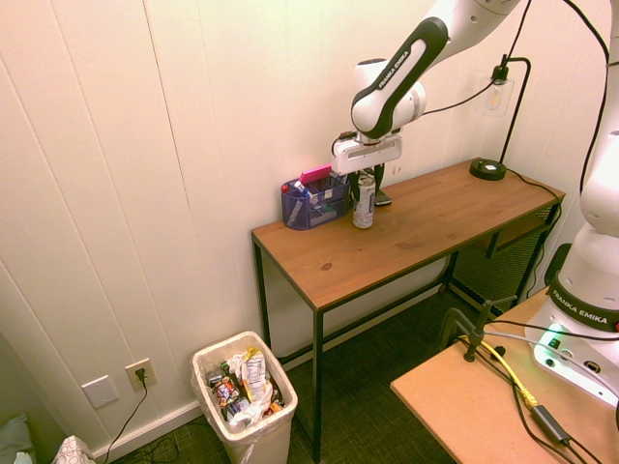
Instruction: Throw the can in the trash bin
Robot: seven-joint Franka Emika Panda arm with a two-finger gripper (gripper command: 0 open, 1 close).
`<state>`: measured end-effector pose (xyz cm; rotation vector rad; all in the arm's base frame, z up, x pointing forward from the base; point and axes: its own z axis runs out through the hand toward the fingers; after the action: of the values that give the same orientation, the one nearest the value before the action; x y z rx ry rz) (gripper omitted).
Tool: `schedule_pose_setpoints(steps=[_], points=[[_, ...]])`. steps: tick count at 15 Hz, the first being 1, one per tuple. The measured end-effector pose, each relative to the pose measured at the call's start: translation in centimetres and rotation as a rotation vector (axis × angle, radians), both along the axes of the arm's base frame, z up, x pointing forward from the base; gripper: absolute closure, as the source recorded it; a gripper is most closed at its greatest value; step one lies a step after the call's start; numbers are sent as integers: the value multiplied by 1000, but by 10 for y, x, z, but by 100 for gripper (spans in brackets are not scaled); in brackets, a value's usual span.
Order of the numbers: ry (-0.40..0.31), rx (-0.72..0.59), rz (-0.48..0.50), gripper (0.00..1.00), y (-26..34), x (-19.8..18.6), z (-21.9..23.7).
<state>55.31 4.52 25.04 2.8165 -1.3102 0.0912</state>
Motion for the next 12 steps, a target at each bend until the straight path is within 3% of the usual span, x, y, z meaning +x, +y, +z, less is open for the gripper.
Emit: schedule_pose_setpoints(steps=[3,8,10,12], points=[[-10,31,67,100,42,-18,20],[-13,64,268,100,231,-98,74],[13,44,318,100,291,-128,54],[59,19,338,100,323,-131,13]])
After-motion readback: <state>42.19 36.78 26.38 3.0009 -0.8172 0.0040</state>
